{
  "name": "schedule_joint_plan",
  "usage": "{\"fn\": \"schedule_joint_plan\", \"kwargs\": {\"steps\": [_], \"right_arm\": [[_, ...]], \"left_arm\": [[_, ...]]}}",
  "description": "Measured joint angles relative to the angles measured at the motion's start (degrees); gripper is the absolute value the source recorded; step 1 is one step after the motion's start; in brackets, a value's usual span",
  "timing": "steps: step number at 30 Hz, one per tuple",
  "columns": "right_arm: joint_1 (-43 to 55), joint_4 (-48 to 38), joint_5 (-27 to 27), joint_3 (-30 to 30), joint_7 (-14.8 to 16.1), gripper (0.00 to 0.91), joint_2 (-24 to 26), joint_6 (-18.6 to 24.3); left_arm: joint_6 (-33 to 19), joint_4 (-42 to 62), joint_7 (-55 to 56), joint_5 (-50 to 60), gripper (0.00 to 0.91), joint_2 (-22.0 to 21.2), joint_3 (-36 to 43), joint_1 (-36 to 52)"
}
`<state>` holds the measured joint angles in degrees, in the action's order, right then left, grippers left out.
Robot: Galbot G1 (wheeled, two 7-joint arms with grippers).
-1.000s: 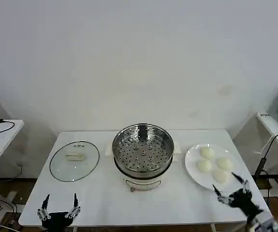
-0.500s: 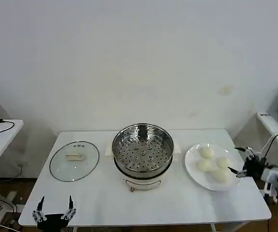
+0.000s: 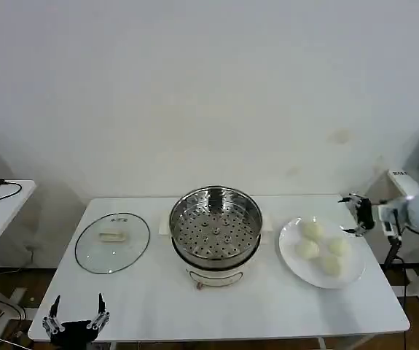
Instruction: Take steamed baozi put them in steamer then cover it.
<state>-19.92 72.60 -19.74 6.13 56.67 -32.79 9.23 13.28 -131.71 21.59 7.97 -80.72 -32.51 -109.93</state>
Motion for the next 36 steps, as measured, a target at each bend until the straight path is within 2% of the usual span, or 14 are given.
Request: {"fn": "schedule_joint_plan", "kwargs": {"steps": [4, 12, 23, 36], "right_arm": [[7.2, -6.4, -1.5, 8.5, 1.8, 0.907, -3.0, 1.1], [13.8, -16.4, -3.4, 16.2, 3.9, 0.907, -9.2, 2.4], [16.6, -25.2, -6.3, 19.7, 4.1, 0.907, -15.5, 2.9], [16.8, -30.6, -8.4, 20.8, 3.2, 0.887, -19.5, 3.2]], "left_arm": [[0.0, -0.4, 0.0, 0.0, 0.907, 0.0, -0.3, -0.1], [0.0, -0.4, 0.0, 0.0, 0.907, -0.2, -0.8, -0.2], [-0.2, -0.4, 0.1, 0.0, 0.907, -0.3, -1.4, -0.5], [-0.4, -0.4, 0.3, 0.0, 0.907, -0.3, -1.4, -0.7]]}}
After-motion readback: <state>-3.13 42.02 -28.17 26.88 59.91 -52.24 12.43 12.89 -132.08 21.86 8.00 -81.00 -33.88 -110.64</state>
